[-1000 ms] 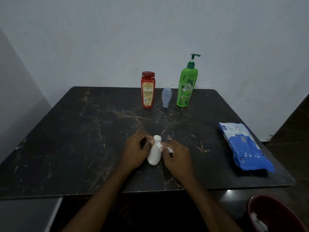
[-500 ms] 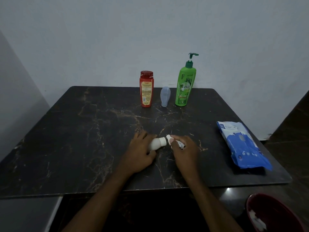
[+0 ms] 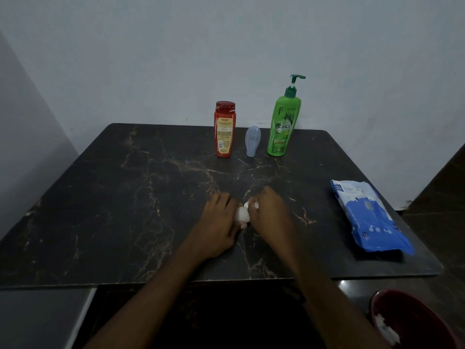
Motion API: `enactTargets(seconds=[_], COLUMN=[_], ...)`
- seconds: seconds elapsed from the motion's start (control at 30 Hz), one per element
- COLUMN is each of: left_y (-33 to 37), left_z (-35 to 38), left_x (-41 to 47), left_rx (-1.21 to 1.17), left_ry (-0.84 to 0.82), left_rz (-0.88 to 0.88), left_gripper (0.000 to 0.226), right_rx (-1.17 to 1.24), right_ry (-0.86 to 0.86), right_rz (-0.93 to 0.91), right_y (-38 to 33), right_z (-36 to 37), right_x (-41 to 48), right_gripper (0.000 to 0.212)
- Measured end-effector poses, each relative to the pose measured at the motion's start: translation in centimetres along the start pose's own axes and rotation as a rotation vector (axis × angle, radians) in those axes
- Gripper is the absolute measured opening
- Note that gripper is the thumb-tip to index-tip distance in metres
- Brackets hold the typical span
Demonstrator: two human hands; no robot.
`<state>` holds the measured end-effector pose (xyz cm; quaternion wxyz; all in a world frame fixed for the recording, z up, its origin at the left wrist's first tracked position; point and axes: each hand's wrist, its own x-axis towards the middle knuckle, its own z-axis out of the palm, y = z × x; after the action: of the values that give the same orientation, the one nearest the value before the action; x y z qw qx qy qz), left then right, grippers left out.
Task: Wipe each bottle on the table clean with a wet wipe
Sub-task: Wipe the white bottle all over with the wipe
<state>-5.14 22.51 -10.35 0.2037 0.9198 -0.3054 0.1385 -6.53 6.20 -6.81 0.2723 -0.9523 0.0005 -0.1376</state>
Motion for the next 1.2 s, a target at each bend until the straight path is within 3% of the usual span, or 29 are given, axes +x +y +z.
enactTargets(seconds=[0.07, 0.2, 0.27, 0.4, 0.5, 0.57, 0.73, 0.83, 0.9, 1.0, 1.2], left_y=[0.2, 0.0, -0.1, -0.2, -0.1, 0.3, 0.9, 0.9, 1.0, 0.8, 1.3], left_z=[-0.1, 0.2, 0.3, 0.5, 0.3, 0.0, -0.4, -0.6, -0.5, -0.5, -0.9], left_x=[-0.1, 0.0, 0.0, 0.0, 0.0, -0.1, -0.4, -0.6, -0.6, -0.5, -0.8], left_rx=[-0.009, -0.046, -0.061, -0.071, -0.069, -0.071, -0.036, -0.063, -0.074, -0.077, 0.024], left_ry=[0.006, 0.024, 0.037, 0.042, 0.050, 0.057, 0.057, 0.066, 0.070, 0.067, 0.076], left_rz=[0.001, -0.051, -0.061, -0.060, -0.032, -0.005, -0.021, -0.065, -0.060, -0.049, -0.060], left_gripper=[0.036, 0.034, 0.032, 0.030, 0.028, 0.025, 0.029, 0.022, 0.021, 0.020, 0.028], right_rx=[-0.008, -0.134, -0.133, 0.069, 0.086, 0.011, -0.140, -0.131, -0.054, 0.069, 0.071], right_ry=[-0.154, -0.246, -0.140, 0.188, 0.217, 0.142, -0.271, -0.137, 0.057, 0.197, 0.170], right_rz=[0.054, -0.026, -0.099, -0.201, -0.214, -0.175, -0.014, -0.145, -0.169, -0.172, -0.133], right_y=[-0.5, -1.5, -0.9, 1.0, 0.8, 0.0, -2.2, -1.5, -0.5, 0.5, 0.3], right_z=[-1.5, -2.3, -1.1, 1.2, 1.5, 0.4, -3.3, -2.2, -0.8, 1.1, 0.7], right_x=[1.7, 1.4, -0.8, -4.6, -4.1, -2.6, 1.3, -0.1, -2.4, -4.7, -3.5], right_gripper=[0.016, 0.014, 0.020, 0.007, 0.011, 0.012, 0.022, 0.018, 0.016, 0.016, 0.018])
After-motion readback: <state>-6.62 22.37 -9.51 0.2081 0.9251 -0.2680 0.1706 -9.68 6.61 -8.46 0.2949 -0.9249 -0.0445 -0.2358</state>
